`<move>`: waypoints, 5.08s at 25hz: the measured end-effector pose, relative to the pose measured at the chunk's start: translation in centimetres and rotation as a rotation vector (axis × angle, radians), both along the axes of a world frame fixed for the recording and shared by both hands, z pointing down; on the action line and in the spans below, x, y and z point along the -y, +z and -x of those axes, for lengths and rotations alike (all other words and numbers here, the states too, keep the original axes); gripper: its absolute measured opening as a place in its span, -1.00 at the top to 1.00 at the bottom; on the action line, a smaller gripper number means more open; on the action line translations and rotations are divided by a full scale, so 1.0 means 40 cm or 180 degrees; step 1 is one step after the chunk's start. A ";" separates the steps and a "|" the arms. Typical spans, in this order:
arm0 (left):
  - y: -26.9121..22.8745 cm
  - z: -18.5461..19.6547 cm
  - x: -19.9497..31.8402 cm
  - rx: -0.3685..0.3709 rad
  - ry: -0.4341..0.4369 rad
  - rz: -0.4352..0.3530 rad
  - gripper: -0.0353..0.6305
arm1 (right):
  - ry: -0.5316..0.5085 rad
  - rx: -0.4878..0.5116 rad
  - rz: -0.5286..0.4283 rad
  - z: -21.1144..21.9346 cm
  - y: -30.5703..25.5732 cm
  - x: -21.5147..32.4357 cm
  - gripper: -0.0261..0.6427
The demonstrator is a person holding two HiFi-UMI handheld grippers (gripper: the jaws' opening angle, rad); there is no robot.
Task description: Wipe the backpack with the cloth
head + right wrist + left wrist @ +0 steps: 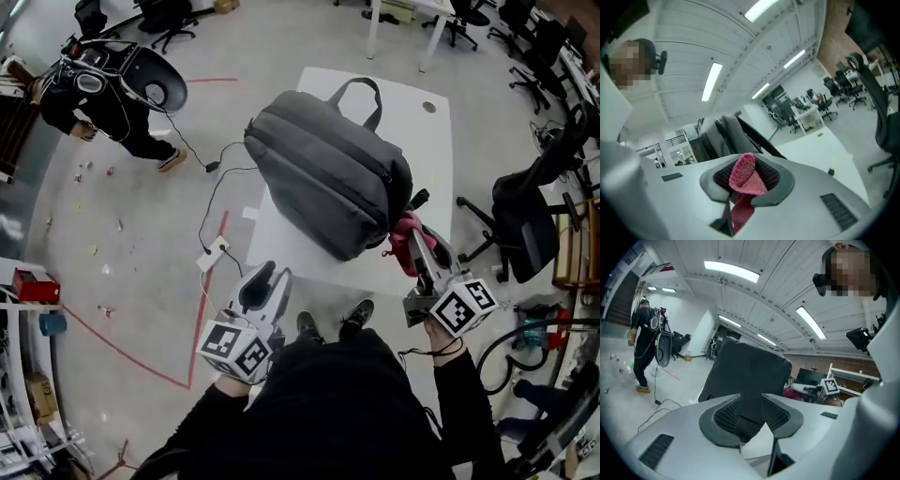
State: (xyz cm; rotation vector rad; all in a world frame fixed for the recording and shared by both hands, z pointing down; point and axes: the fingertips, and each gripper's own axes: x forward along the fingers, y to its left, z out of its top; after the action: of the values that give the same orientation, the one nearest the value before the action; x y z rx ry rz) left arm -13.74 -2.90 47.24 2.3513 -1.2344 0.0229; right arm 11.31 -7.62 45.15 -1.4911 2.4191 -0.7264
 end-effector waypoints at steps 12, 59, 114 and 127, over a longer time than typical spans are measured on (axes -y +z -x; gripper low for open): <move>-0.057 -0.020 -0.044 0.0065 -0.0058 -0.0054 0.46 | -0.0229 -0.0287 -0.0754 0.067 -0.159 -0.052 0.71; -0.057 -0.140 0.034 0.0192 -0.0139 0.0028 0.45 | -0.0449 0.0694 0.1614 0.069 0.483 -0.055 0.72; 0.001 -0.154 -0.059 -0.0039 -0.0099 0.0366 0.46 | -0.0643 0.0829 0.1223 0.109 0.266 -0.063 0.72; 0.014 -0.273 0.009 -0.0083 0.0110 0.0426 0.46 | -0.0817 0.0953 -0.0573 -0.076 -0.241 -0.069 0.72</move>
State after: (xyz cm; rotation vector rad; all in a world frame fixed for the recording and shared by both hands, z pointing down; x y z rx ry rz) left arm -2.83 -3.26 47.80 2.2503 -1.1436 0.0834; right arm 14.34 -4.85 35.50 -0.9415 2.3901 -0.7004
